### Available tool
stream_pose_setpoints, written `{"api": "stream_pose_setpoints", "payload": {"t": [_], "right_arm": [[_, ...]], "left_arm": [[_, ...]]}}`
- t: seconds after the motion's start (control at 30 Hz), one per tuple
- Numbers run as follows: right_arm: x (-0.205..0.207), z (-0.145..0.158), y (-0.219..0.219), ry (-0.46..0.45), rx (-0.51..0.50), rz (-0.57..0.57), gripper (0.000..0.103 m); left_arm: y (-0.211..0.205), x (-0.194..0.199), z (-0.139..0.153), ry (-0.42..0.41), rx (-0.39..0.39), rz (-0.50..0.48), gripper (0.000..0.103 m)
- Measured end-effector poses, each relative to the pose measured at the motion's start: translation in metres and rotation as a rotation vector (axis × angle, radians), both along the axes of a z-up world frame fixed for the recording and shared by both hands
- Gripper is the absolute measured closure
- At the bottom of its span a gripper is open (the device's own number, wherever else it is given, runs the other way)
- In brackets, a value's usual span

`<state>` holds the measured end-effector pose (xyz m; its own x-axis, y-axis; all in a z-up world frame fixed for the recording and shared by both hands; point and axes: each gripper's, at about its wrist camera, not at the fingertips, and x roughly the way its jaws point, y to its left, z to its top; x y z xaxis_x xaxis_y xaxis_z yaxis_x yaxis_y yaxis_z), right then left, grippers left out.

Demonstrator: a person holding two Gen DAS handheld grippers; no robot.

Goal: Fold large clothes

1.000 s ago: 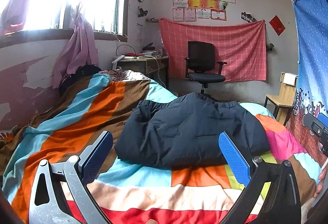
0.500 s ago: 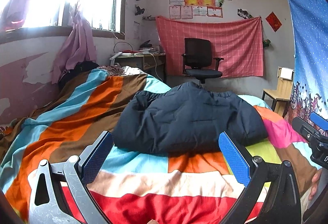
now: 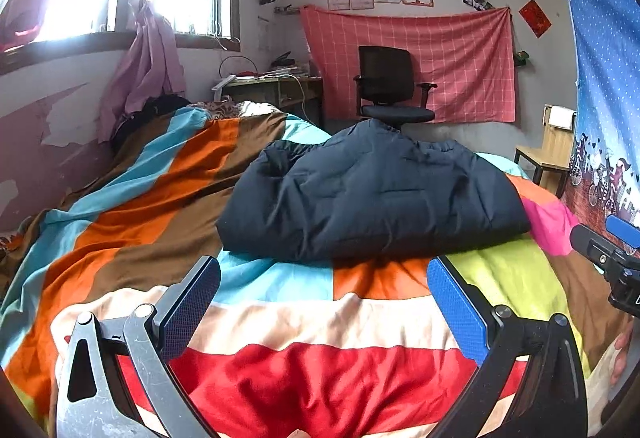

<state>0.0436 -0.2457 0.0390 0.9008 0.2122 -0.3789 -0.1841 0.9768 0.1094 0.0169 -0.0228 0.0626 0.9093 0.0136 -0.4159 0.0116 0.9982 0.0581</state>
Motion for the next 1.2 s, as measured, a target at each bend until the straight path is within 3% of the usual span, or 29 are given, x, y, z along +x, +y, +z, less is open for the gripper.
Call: {"api": "stream_pose_setpoints", "payload": {"t": [1.2], "right_arm": [[-0.0001, -0.0034, -0.0038, 0.005, -0.001, -0.019, 0.0]], "left_arm": [[0.0052, -0.0009, 0.003, -0.015, -0.003, -0.013, 0.002]]}}
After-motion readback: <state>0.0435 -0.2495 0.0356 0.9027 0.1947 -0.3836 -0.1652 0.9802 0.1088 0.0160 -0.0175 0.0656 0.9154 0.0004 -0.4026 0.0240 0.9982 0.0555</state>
